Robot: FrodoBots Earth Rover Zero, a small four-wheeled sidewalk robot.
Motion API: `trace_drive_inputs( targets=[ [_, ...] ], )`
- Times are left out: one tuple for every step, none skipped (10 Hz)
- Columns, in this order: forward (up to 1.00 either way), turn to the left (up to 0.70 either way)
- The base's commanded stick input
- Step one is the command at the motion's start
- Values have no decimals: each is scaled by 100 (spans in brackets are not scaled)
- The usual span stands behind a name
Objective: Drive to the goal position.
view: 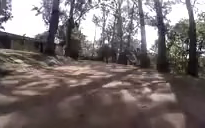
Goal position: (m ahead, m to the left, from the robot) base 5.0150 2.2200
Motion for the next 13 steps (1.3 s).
trace_drive_inputs(
  targets=[
    [85,0],
    [85,0],
    [85,0],
    [85,0],
    [85,0],
    [85,0],
    [85,0],
    [85,0],
    [85,0],
    [85,0],
    [85,0],
    [85,0],
    [85,0]
  ],
)
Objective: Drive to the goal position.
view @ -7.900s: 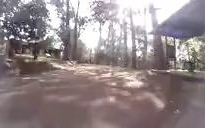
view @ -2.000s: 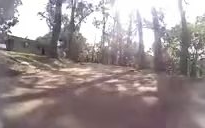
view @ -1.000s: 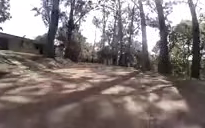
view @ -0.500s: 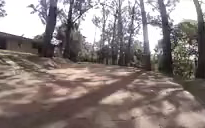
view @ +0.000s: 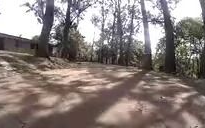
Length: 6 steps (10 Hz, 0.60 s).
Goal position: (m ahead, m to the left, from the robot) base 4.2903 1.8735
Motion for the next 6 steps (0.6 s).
trace_drive_inputs(
  targets=[
    [85,0],
    [85,0],
    [85,0],
    [85,14],
    [85,27],
    [85,0]
  ],
)
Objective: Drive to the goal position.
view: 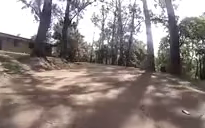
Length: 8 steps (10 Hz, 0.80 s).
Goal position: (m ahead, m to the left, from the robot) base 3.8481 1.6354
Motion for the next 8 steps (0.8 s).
trace_drive_inputs(
  targets=[
    [85,0],
    [85,0],
    [85,0],
    [85,0],
    [85,0],
    [85,0],
    [85,0],
    [85,0]
  ],
)
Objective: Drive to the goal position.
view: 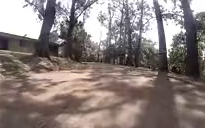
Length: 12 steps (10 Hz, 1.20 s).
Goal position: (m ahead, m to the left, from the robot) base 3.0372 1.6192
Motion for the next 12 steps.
trace_drive_inputs(
  targets=[
    [85,0],
    [85,0],
    [85,0],
    [85,0],
    [85,0],
    [85,0],
    [85,0],
    [85,0],
    [85,0],
    [85,-1],
    [85,-23],
    [85,0]
  ],
)
